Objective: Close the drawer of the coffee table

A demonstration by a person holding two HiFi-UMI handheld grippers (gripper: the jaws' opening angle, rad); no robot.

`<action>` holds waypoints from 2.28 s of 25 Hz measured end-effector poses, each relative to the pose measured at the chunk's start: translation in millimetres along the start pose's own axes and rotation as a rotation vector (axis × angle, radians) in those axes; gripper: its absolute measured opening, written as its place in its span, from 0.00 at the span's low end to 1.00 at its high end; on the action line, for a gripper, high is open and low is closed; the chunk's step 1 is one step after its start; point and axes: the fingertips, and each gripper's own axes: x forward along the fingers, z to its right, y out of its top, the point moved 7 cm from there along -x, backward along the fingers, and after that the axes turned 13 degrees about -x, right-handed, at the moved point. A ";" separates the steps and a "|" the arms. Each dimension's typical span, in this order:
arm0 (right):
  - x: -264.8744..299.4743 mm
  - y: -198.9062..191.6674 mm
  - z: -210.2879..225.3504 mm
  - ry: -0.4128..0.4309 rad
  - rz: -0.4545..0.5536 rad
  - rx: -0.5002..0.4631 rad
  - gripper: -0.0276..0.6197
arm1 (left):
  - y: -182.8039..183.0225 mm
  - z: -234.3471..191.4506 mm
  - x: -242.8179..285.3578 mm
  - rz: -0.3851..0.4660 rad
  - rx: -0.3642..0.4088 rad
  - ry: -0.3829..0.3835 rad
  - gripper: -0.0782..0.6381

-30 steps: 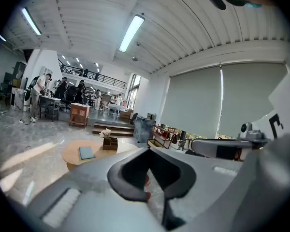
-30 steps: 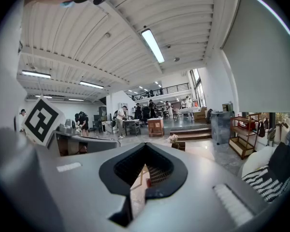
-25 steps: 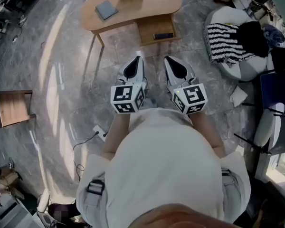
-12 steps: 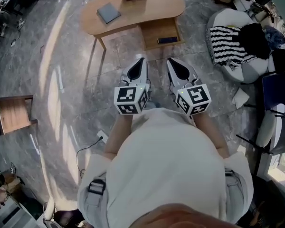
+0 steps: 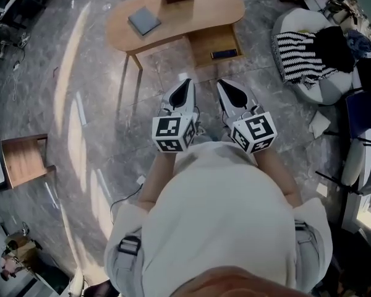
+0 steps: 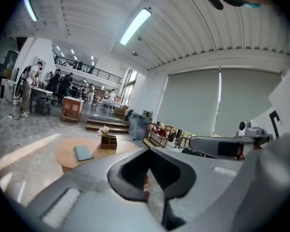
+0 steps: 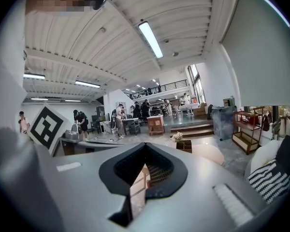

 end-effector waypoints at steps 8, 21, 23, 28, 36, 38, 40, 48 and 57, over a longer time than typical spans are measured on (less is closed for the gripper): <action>12.9 5.9 -5.1 -0.009 -0.028 -0.020 0.05 | 2.5 -16.9 2.2 -0.012 -0.036 -0.004 0.11; 17.3 -5.9 49.6 -0.026 -0.034 -0.012 0.05 | 0.0 -12.4 41.7 -0.007 -0.035 0.062 0.11; 18.9 -7.4 67.0 -0.020 -0.028 -0.004 0.05 | -0.6 -9.2 53.2 -0.006 -0.029 0.075 0.11; 24.4 -10.3 116.7 0.004 -0.019 -0.010 0.05 | 0.3 -1.3 83.7 0.013 -0.038 0.128 0.11; 43.8 -22.4 198.7 0.053 -0.036 -0.009 0.05 | -3.2 11.2 132.7 0.039 -0.077 0.205 0.11; 47.2 -25.7 215.5 0.067 -0.042 -0.005 0.05 | -7.0 12.0 143.0 0.033 -0.091 0.228 0.11; 49.8 -29.4 230.9 0.080 -0.048 0.000 0.05 | -11.1 13.0 152.1 0.030 -0.109 0.252 0.11; 64.5 -50.0 287.2 0.148 -0.084 -0.002 0.05 | -22.8 23.8 187.9 0.039 -0.161 0.342 0.11; 77.8 -77.0 324.2 0.257 -0.131 -0.005 0.05 | -44.4 24.9 223.4 0.028 -0.193 0.432 0.11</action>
